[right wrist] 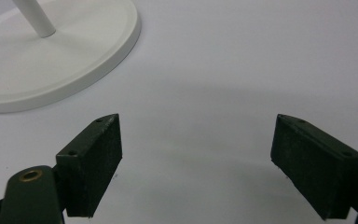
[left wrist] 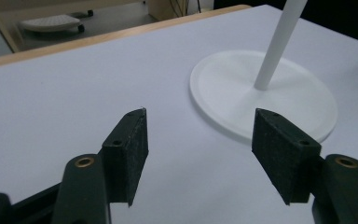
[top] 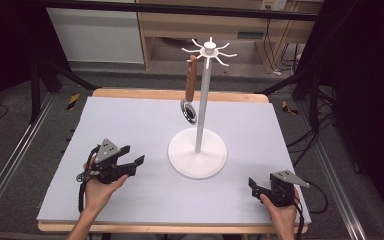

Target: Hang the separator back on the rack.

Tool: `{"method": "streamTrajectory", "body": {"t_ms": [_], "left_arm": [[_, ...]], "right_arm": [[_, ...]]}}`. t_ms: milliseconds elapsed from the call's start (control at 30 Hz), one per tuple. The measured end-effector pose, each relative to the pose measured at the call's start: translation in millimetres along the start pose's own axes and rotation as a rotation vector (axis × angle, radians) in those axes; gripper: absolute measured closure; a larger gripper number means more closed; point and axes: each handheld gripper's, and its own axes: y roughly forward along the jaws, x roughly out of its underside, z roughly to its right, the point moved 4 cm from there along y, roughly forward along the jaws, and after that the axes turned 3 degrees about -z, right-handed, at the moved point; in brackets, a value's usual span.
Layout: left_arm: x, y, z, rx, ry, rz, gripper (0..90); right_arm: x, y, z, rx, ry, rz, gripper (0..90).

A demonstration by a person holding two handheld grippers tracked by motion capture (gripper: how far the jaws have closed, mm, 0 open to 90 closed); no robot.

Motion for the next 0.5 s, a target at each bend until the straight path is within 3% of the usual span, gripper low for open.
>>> {"method": "streamTrajectory", "body": {"t_ms": [333, 367, 500], "left_arm": [[38.8, -5.3, -29.9, -0.098, -0.041, -0.064, 32.7], [44.4, -7.3, -36.1, -0.122, -0.043, -0.073, 32.6], [49.5, -11.7, -45.9, -0.152, -0.065, -0.070, 32.1]], "right_arm": [[2.6, 1.7, 5.6, 0.019, 0.008, -0.014, 15.6], [2.8, 1.6, 6.3, 0.024, 0.009, -0.018, 15.5], [3.8, 1.4, 8.2, 0.035, 0.021, -0.022, 15.2]]}}
